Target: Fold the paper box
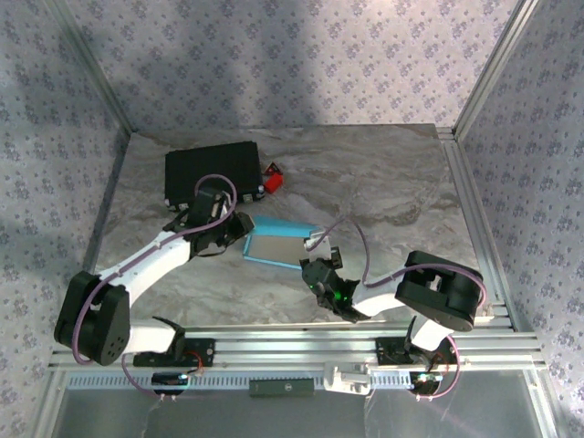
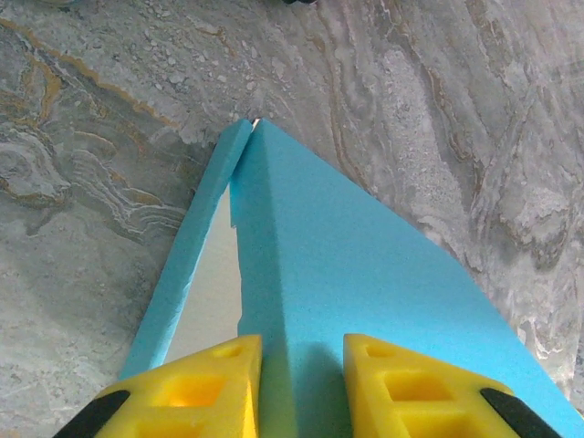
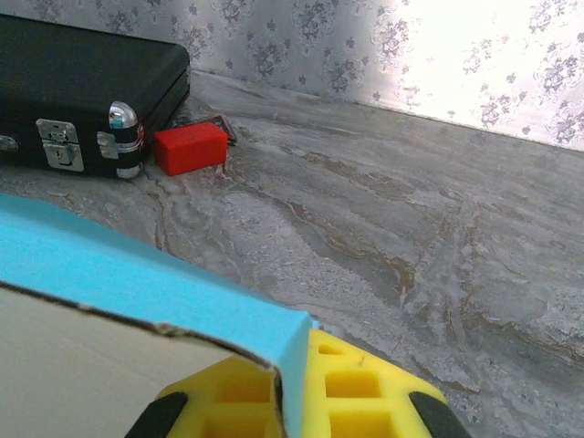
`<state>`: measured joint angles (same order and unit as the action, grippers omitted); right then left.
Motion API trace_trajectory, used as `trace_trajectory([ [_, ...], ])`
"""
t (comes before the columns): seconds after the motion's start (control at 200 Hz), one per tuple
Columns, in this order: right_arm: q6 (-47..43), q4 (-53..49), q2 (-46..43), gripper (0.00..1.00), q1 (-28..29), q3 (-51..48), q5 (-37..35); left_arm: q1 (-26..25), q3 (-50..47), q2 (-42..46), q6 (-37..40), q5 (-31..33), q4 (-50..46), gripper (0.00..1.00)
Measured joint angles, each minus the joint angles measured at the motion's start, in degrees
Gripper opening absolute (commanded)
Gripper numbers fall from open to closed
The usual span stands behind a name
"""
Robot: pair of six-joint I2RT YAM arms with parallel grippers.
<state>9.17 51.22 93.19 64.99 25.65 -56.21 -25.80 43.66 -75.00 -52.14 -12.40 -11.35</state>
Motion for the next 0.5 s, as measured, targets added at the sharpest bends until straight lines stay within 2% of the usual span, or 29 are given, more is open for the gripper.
trace_trajectory([
  [0.5, 0.66, -4.72, -0.2, 0.0, -0.52, 0.44, 0.74, -1.84, -4.92, 0.0, -0.04, 1.53, 5.27, 0.25],
])
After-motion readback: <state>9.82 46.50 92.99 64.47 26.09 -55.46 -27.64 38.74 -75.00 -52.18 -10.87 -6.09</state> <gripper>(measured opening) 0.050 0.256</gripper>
